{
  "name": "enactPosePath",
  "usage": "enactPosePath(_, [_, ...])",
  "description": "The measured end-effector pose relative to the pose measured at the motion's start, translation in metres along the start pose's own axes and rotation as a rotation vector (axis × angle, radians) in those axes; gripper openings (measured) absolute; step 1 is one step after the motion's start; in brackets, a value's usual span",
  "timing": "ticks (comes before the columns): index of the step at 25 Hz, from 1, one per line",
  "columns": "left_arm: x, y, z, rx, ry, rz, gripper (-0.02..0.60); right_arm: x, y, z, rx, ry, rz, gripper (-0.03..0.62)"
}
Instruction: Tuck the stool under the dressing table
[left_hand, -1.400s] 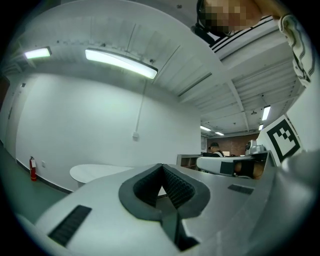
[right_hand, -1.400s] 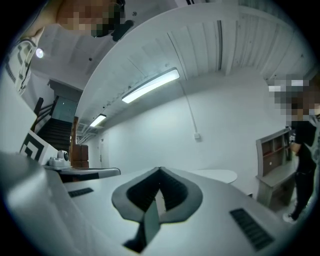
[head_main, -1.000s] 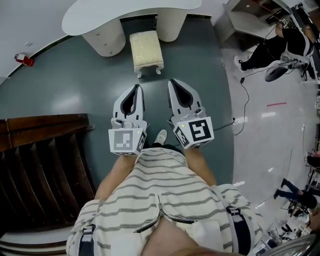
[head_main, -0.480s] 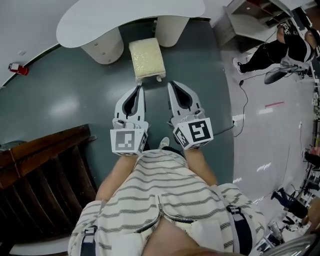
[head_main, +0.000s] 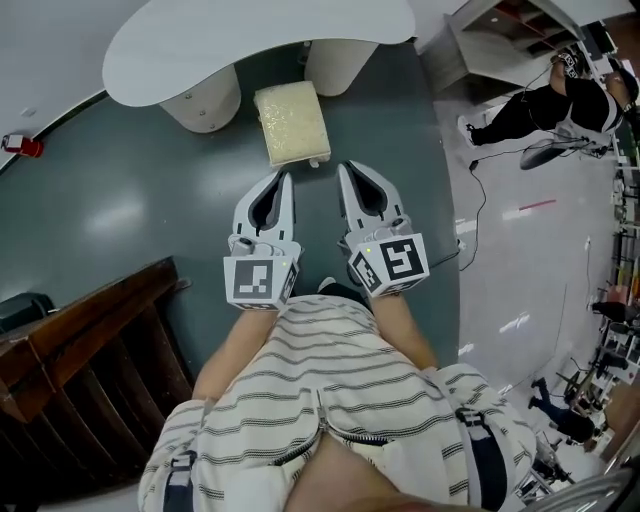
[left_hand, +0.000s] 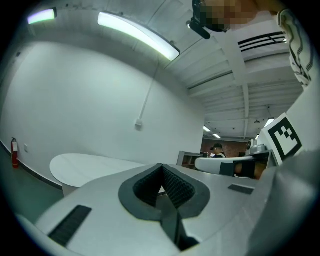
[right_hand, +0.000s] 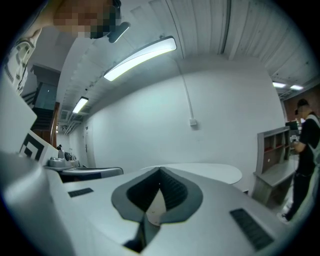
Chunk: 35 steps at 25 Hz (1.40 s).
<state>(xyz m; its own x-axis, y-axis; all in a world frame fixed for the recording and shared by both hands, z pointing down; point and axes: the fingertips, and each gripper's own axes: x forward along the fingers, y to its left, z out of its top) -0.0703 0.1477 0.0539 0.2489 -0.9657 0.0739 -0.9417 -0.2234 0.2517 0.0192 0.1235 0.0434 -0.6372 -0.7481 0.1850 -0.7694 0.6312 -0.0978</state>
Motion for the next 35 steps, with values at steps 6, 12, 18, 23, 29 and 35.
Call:
enactPosePath(6, [0.017,0.022,0.000,-0.006,0.006,-0.026,0.006,0.030,-0.006,0.004,0.000,-0.002,-0.038,0.012])
enactPosePath(12, [0.031,0.026,-0.008,0.008,0.019,-0.032,0.006,0.043,-0.007,-0.004,-0.019,0.028,-0.025,0.011])
enactPosePath(18, [0.048,0.022,-0.033,0.011,0.066,0.000,0.006,0.052,-0.029,-0.021,-0.007,0.038,0.007,0.012])
enactPosePath(23, [0.068,0.017,-0.054,0.036,0.084,0.065,0.006,0.059,-0.050,-0.036,-0.008,0.071,0.078,0.012])
enactPosePath(29, [0.085,0.019,-0.086,0.050,0.127,0.133,0.006,0.072,-0.072,-0.066,-0.002,0.079,0.108,0.012])
enactPosePath(35, [0.113,0.018,-0.105,0.064,0.154,0.192,0.006,0.082,-0.105,-0.084,0.023,0.066,0.109,0.012])
